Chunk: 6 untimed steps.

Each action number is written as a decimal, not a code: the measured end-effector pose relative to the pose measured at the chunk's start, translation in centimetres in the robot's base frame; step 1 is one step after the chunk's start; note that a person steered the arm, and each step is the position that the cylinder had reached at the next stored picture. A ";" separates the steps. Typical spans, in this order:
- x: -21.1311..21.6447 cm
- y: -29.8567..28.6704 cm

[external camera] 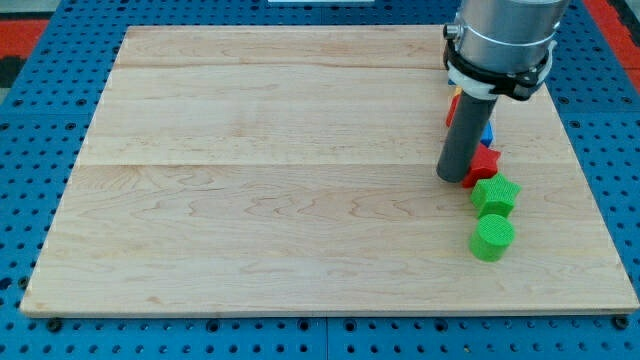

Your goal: Push green circle a bit right

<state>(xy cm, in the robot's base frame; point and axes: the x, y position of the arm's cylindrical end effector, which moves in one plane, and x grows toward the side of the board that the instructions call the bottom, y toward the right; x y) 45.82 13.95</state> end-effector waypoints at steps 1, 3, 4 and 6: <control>1.1 -2.5; 3.4 -1.4; 7.9 -1.1; 9.9 1.8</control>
